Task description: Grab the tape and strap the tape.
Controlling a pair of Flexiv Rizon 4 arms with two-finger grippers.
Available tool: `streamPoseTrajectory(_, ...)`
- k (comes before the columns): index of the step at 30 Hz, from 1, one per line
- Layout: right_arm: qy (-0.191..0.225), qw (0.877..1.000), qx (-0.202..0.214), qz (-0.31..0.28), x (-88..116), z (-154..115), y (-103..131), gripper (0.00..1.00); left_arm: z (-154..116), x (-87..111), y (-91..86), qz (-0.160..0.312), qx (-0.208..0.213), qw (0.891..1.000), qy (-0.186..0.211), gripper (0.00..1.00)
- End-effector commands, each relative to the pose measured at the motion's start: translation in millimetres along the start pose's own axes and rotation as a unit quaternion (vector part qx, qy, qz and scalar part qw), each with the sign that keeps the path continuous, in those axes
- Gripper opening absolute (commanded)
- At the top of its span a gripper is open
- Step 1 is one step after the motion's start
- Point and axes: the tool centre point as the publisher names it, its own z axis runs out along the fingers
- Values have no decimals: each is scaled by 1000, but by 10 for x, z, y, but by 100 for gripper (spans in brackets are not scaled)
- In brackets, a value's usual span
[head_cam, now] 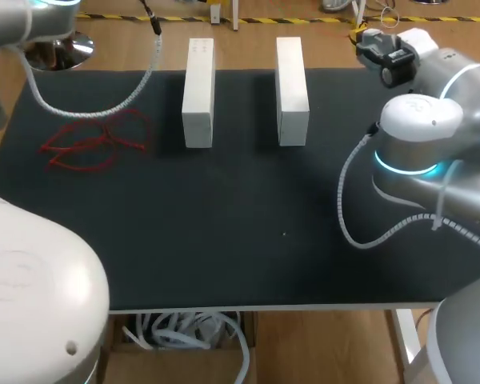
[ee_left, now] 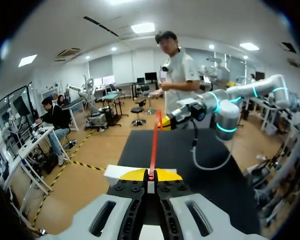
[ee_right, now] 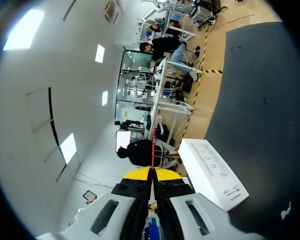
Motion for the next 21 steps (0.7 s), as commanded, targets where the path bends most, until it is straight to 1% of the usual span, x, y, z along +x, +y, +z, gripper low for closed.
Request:
streamPoseTrajectory(1, -19, 1000, 6, -6, 45, -32, 14, 0, -8, 3, -66, -4, -197, 980, -13, 0)
streamPoseTrajectory(12, -26, 1000, 11, -9, 15, -78, -19, 0, -8, 3, -66, -4, -197, 980, -13, 0)
streamPoseTrajectory(15, -24, 999, 16, -18, 28, -81, -40, 0, -8, 3, -66, -4, -197, 980, -13, 0)
streamPoseTrajectory(17, -21, 999, 21, -30, 37, -82, -46, 0, 12, -4, -70, -7, -198, 980, 10, 0)
streamPoseTrajectory(18, -20, 999, 22, -31, 39, -82, -50, 0, 22, -9, -79, -9, -208, 978, 17, 0)
streamPoseTrajectory(19, -21, 999, 22, -31, 40, -83, -50, 0, 40, -9, -89, -7, -223, 974, 32, 0)
streamPoseTrajectory(20, -21, 999, 23, -38, 40, -83, -48, 0, 68, -5, -99, -4, -246, 968, 52, 0)
streamPoseTrajectory(21, -20, 999, 24, -42, 39, -84, -47, 0, 106, 4, -99, 1, -289, 956, 52, 0)
